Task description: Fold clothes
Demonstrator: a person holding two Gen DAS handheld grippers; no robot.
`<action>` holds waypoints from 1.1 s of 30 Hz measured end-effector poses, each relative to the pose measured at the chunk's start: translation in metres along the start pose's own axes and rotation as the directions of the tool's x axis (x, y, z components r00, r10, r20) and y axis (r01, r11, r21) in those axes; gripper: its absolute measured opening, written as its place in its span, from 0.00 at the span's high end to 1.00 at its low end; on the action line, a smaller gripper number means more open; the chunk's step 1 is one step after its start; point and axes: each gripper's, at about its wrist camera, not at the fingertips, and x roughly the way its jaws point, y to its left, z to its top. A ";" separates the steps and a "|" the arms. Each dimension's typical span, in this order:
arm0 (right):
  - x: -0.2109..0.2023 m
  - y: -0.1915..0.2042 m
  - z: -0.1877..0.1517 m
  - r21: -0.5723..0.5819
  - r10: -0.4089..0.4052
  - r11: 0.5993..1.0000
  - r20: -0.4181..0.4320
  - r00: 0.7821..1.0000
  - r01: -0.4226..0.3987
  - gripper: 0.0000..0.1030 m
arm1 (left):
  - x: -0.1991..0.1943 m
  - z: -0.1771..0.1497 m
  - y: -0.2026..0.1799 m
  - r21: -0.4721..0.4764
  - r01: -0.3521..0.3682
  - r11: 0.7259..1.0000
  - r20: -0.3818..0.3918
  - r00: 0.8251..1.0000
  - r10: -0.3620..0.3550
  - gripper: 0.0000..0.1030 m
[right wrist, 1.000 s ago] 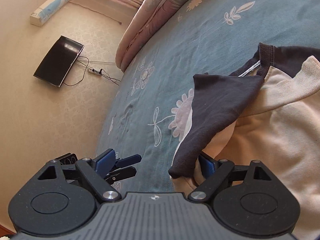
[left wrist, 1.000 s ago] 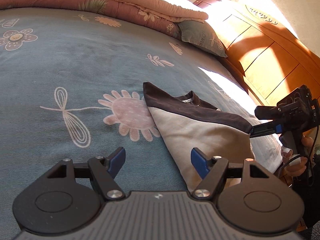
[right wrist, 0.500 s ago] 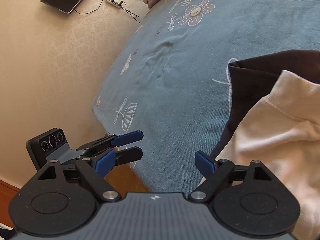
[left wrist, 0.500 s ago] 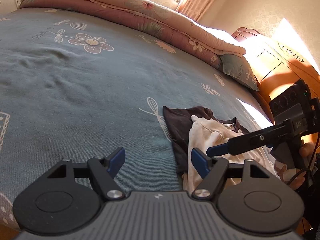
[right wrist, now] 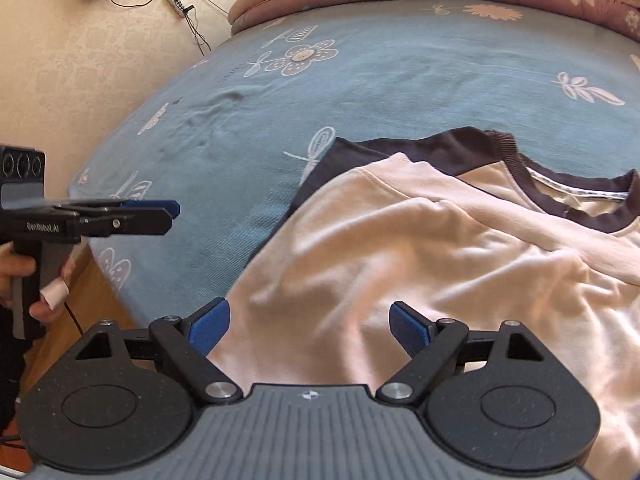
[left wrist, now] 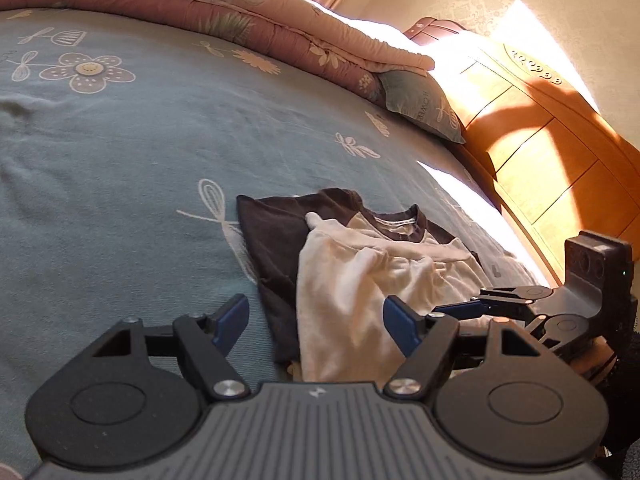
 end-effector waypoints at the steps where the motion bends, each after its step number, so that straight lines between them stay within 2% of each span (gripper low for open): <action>1: -0.004 -0.003 -0.007 -0.006 -0.030 1.000 0.008 1.000 0.030 0.12 | 0.014 0.007 -0.011 0.024 0.038 0.999 -0.015 0.999 -0.037 0.28; 3: -0.011 -0.010 -0.019 0.006 -0.063 0.998 0.022 0.998 0.063 0.12 | 0.046 0.018 -0.031 0.064 0.110 0.992 -0.061 0.992 -0.106 0.26; 6: -0.020 -0.021 -0.032 0.043 -0.100 0.994 0.042 0.994 0.098 0.12 | 0.095 0.021 -0.042 0.077 0.096 0.992 -0.115 0.990 -0.087 0.26; 8: -0.027 -0.027 -0.039 0.059 -0.125 0.991 0.054 0.991 0.122 0.12 | 0.122 0.019 -0.032 0.057 -0.010 0.998 -0.138 0.990 0.018 0.27; 10: -0.036 -0.033 -0.045 0.085 -0.137 0.988 0.071 0.988 0.131 0.12 | 0.131 0.021 -0.018 0.079 -0.098 0.992 -0.088 0.991 0.104 0.31; 15: -0.046 -0.045 -0.057 0.125 -0.136 0.984 0.096 0.986 0.124 0.11 | 0.112 0.040 -0.014 0.059 -0.178 0.982 -0.056 0.982 0.181 0.33; 16: -0.046 -0.046 -0.059 0.126 -0.134 0.985 0.098 0.986 0.121 0.10 | 0.105 0.042 -0.016 0.070 -0.175 0.982 -0.051 0.983 0.179 0.33; 20: -0.035 -0.048 -0.066 0.140 -0.132 0.983 0.098 0.986 0.118 0.10 | 0.096 0.039 -0.019 0.043 -0.040 0.998 -0.055 0.998 0.042 0.28; 23: -0.023 -0.048 -0.070 0.145 -0.148 0.980 0.079 0.986 0.135 0.10 | 0.107 0.040 -0.025 0.049 -0.029 0.998 -0.049 0.998 0.032 0.29; 27: -0.021 -0.044 -0.078 0.107 -0.176 0.980 0.080 0.981 0.167 0.09 | 0.134 0.056 -0.035 0.051 0.026 0.998 -0.050 0.998 -0.023 0.29; 30: -0.031 -0.047 -0.080 0.114 -0.172 0.981 0.115 0.978 0.159 0.08 | 0.168 0.070 -0.035 0.061 0.023 0.998 -0.074 0.997 -0.018 0.29; 33: -0.045 -0.054 -0.079 0.139 -0.172 0.979 0.166 0.971 0.150 0.07 | 0.210 0.078 -0.021 0.022 -0.054 0.998 -0.119 0.991 0.056 0.29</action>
